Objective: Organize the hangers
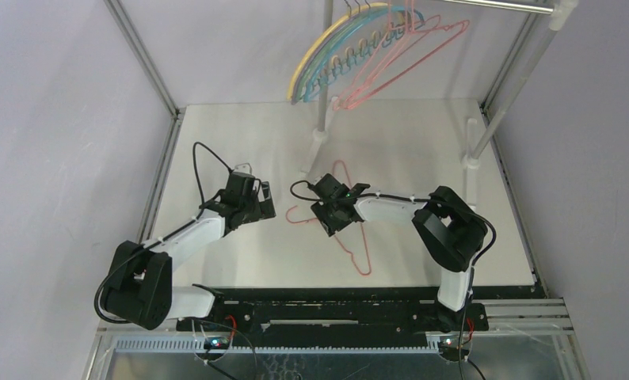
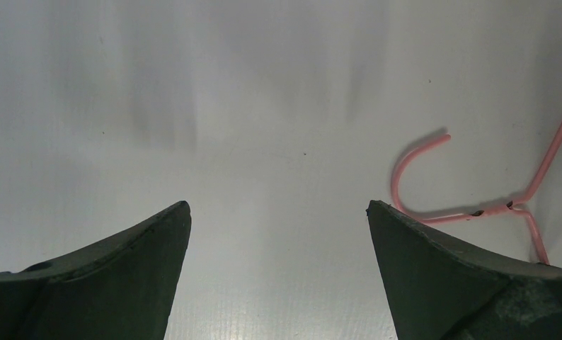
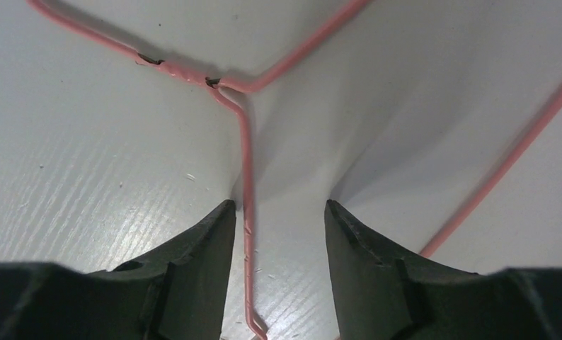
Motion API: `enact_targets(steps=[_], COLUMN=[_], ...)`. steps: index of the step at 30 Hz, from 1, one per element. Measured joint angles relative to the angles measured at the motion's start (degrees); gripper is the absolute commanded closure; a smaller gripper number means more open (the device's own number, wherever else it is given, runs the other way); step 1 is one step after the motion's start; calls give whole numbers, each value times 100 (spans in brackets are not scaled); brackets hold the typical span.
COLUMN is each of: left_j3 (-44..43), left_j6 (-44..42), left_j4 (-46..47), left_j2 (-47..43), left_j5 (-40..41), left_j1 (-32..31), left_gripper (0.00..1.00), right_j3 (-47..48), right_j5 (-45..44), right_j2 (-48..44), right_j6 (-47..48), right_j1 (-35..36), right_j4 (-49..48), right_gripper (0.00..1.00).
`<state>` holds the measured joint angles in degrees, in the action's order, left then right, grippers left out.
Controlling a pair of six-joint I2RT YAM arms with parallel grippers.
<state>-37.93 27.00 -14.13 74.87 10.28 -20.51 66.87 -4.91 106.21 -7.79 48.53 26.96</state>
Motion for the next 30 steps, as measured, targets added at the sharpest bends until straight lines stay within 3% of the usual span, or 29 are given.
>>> enact_targets(steps=[4, 8, 13, 15, 16, 26, 30], left_j3=[0, 2, 81, 103, 118, 299, 472], left_j6=[0, 0, 2, 2, 2, 107, 289], left_j4=[0, -4, -44, -66, -76, -286, -337], left_j2=[0, 0, -107, -184, -232, -896, -1440], left_j5=[0, 7, 15, 37, 52, 142, 90], left_j1=[0, 0, 0, 0, 0, 0, 0], left_gripper=[0, 1, 1, 0, 0, 4, 6], right_j3=[-52, -116, -175, -179, -179, -227, -334], right_j5=[-74, -229, -409, -444, -457, -341, 275], right_j2=[2, -4, 0, 17, 26, -28, -297], right_j6=[-111, -227, -356, -396, -398, -431, -564], right_j1=[26, 125, 334, 396, 415, 328, -55], right_j4=[-164, -358, -562, -623, -640, -710, -483], right_gripper=[45, 53, 81, 97, 100, 100, 100])
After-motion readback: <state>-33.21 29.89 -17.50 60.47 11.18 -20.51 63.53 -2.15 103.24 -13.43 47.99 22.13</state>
